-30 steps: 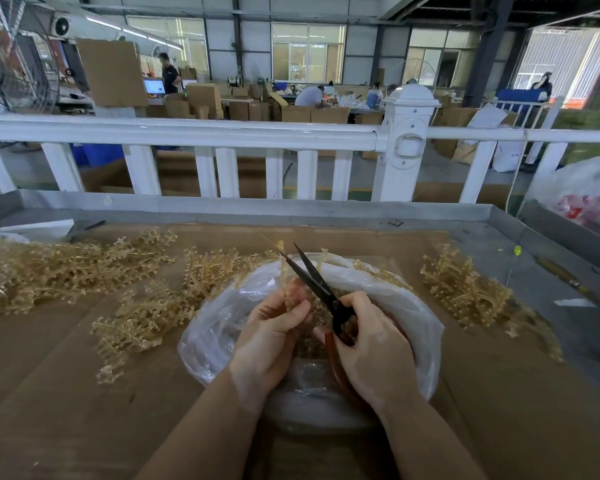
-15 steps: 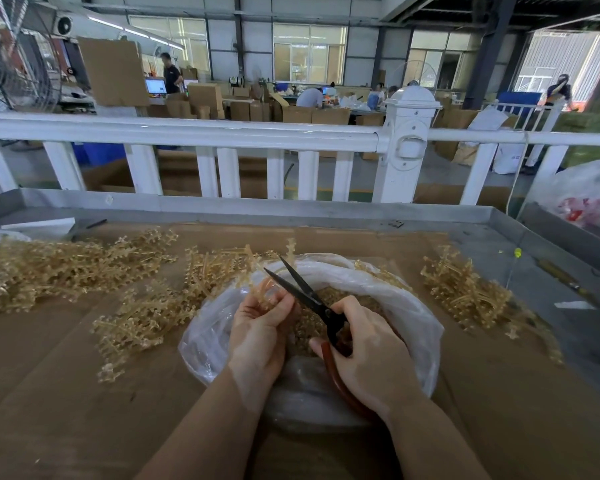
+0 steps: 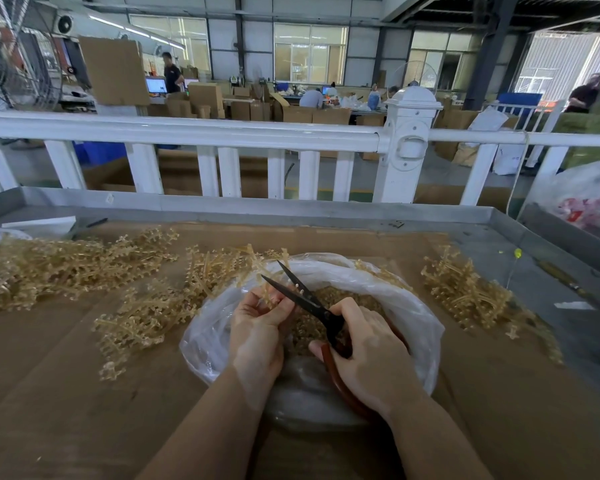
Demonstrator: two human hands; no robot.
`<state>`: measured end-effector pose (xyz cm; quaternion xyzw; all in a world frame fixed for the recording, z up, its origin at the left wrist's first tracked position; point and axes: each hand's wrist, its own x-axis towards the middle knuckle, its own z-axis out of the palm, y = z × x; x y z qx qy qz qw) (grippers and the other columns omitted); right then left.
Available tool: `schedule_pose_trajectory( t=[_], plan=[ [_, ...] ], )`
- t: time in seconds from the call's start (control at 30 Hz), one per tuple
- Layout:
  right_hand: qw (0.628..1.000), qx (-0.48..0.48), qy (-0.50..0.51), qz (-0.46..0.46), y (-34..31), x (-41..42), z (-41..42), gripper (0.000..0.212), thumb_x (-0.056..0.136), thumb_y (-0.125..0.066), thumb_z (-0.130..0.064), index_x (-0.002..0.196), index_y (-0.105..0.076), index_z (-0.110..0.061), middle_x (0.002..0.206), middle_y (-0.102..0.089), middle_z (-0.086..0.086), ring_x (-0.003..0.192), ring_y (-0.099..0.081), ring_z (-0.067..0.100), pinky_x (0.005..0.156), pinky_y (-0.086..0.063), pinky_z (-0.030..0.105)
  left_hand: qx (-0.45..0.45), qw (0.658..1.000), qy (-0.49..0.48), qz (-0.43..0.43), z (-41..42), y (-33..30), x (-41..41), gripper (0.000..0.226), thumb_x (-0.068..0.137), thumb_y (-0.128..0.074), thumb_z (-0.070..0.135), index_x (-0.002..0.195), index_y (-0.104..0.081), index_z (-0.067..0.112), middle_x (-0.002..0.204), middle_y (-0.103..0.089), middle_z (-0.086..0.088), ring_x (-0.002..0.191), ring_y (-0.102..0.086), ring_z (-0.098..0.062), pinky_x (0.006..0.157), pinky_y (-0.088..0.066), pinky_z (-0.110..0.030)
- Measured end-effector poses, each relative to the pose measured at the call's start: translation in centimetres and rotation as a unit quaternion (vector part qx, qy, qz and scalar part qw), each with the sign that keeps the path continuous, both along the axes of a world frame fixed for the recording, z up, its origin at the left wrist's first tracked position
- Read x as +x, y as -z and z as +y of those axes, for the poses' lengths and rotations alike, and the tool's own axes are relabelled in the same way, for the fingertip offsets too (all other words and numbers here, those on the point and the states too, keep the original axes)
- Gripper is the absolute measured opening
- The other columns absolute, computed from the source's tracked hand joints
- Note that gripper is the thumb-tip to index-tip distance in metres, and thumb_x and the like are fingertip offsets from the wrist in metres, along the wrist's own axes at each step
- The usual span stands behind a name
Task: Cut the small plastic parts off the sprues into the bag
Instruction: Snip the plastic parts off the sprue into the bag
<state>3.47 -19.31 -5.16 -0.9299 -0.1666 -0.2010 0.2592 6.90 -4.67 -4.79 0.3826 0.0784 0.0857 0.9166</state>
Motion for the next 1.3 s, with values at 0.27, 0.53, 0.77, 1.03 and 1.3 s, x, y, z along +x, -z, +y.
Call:
schedule_pose_trajectory(
  t=[0.27, 0.53, 0.77, 1.03, 1.3],
  plan=[
    [1.0, 0.011, -0.008, 0.009, -0.26, -0.05, -0.14, 0.035, 0.079, -0.058, -0.057, 0.1, -0.047, -0.031, 0.094, -0.057, -0.016, 0.089, -0.053, 0.005, 0.077, -0.048, 0.025, 0.019, 0.999, 0.025, -0.007, 0.18, -0.23, -0.31, 0.031, 0.082, -0.047, -0.022, 0.082, -0.058, 0.007, 0.064, -0.066, -0.002, 0.062, -0.068, -0.012, 0.056, -0.055, -0.02],
    [1.0, 0.002, -0.003, 0.009, -0.28, -0.12, -0.13, 0.038, 0.08, -0.057, -0.057, 0.105, -0.048, -0.031, 0.101, -0.059, -0.014, 0.095, -0.053, 0.005, 0.082, -0.048, 0.024, 0.046, 0.999, 0.01, -0.011, 0.04, -0.31, -0.35, 0.032, 0.083, -0.045, -0.023, 0.078, -0.063, 0.004, 0.068, -0.07, -0.006, 0.065, -0.069, -0.014, 0.058, -0.056, -0.021],
    [1.0, -0.003, 0.005, 0.005, -0.22, -0.07, -0.09, 0.037, 0.08, -0.057, -0.057, 0.105, -0.048, -0.032, 0.1, -0.058, -0.016, 0.094, -0.051, 0.003, 0.077, -0.042, 0.016, 0.046, 0.999, -0.002, -0.002, 0.15, -0.34, -0.34, 0.025, 0.082, -0.051, -0.02, 0.079, -0.063, 0.001, 0.067, -0.069, -0.006, 0.065, -0.068, -0.016, 0.057, -0.056, -0.022],
    [1.0, -0.006, 0.001, 0.009, -0.24, -0.12, -0.18, 0.038, 0.079, -0.058, -0.057, 0.106, -0.047, -0.033, 0.102, -0.057, -0.016, 0.096, -0.051, 0.003, 0.079, -0.039, 0.015, 0.023, 1.0, 0.006, 0.008, 0.42, 0.09, -0.01, 0.027, 0.082, -0.051, -0.018, 0.078, -0.066, 0.004, 0.066, -0.069, -0.004, 0.062, -0.068, -0.013, 0.056, -0.055, -0.019],
    [1.0, 0.0, -0.003, 0.002, -0.32, -0.1, -0.21, 0.037, 0.08, -0.056, -0.058, 0.104, -0.047, -0.031, 0.1, -0.057, -0.015, 0.094, -0.052, 0.004, 0.079, -0.044, 0.019, 0.017, 0.999, 0.039, -0.006, 0.55, 0.35, 0.13, 0.037, 0.081, -0.051, -0.018, 0.064, -0.07, 0.009, 0.067, -0.069, -0.005, 0.062, -0.068, -0.012, 0.057, -0.055, -0.019]
  ],
)
